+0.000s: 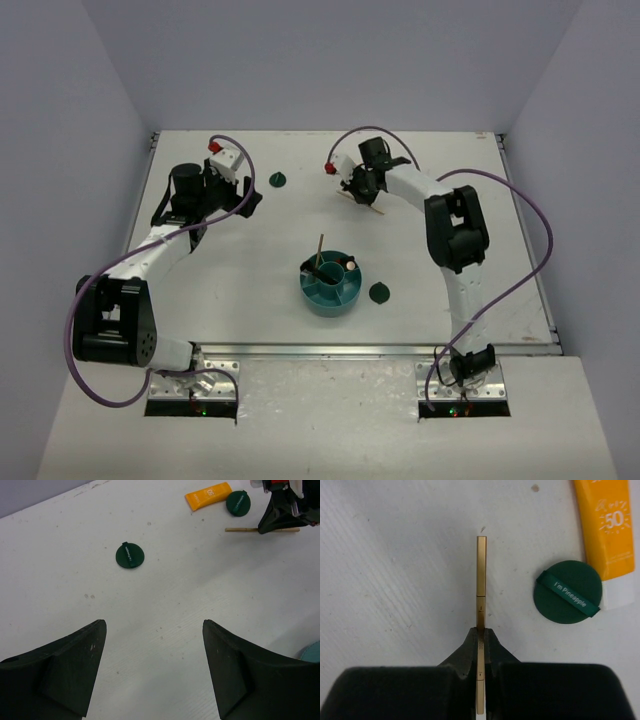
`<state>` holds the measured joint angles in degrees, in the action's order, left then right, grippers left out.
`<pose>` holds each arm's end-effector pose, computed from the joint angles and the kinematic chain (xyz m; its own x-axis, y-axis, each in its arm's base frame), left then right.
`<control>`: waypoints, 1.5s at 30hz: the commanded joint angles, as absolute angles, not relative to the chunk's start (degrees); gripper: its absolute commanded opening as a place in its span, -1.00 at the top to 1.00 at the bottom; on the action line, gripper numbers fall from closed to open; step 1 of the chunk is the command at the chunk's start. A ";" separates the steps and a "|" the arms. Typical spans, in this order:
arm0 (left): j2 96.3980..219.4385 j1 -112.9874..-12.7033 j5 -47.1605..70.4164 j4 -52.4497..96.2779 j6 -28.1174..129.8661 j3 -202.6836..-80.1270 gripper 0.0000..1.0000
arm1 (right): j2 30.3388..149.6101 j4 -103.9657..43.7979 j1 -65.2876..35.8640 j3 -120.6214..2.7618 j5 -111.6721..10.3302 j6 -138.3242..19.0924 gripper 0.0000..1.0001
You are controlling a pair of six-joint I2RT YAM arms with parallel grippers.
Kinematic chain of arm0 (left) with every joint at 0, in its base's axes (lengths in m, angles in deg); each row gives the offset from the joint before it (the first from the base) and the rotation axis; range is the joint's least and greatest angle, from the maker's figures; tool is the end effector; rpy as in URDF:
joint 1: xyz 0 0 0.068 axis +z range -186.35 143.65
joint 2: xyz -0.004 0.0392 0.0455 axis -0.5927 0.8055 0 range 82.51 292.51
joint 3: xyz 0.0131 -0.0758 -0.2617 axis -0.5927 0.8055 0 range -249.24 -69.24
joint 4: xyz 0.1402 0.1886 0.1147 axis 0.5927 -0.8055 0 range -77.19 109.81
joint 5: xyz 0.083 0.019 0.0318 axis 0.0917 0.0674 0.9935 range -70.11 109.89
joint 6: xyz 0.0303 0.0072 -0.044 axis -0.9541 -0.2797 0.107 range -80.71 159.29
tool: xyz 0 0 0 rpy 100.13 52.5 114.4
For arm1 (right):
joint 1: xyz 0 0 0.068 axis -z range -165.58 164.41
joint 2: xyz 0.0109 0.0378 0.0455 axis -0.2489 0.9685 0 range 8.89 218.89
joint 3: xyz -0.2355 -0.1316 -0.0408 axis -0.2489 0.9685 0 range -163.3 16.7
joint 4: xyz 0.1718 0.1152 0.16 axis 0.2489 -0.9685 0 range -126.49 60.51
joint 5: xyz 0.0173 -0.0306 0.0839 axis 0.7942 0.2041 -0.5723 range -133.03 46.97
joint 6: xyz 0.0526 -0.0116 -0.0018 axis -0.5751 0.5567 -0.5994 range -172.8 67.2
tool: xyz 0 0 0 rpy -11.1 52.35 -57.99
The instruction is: Organize the makeup
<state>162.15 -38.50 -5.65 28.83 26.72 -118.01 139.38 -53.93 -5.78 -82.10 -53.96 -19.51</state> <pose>0.3114 -0.0271 0.2595 -0.2684 0.2067 -0.9409 0.5044 0.8622 0.0455 0.4597 0.1762 0.1462 -0.4109 -0.7254 -0.5523 -0.7939 0.5825 -0.1744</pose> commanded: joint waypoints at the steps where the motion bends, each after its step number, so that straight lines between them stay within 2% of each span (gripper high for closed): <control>1: 160.44 -37.93 -6.20 31.15 26.75 -120.02 -0.51 | 126.72 -39.63 -4.96 -79.31 -59.88 -29.21 1.00; 8: 159.68 -37.93 -6.48 31.76 27.38 -119.38 -0.51 | 108.39 -11.41 -4.78 -61.71 -76.93 -46.72 1.00; 11: 159.33 -37.93 -6.96 32.03 27.82 -119.03 -0.51 | 104.32 -2.56 -7.71 -55.45 -83.67 -51.81 1.00; 16: 158.56 -37.93 -7.22 32.94 28.75 -118.03 -0.50 | 103.88 25.14 -13.75 -44.80 -93.59 -70.53 1.00; 20: 157.40 -37.93 -7.58 33.41 29.45 -116.70 -0.50 | 107.51 36.95 -16.50 -41.96 -93.50 -79.89 1.00; 25: 155.69 -37.93 -7.57 33.10 29.38 -115.29 -0.50 | 110.00 44.17 -17.58 -39.24 -94.41 -84.86 1.00; 38: 154.06 -37.93 -7.62 32.38 29.25 -114.35 -0.50 | 110.43 47.64 -17.84 -27.66 -94.95 -87.25 1.00; 45: 153.22 -37.93 -7.30 31.37 28.79 -114.54 -0.51 | 114.20 51.89 -17.84 -27.74 -94.68 -90.05 1.00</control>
<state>155.79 -38.50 -6.72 30.23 29.08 -114.10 112.91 44.02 -17.59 -27.17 -94.56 -88.42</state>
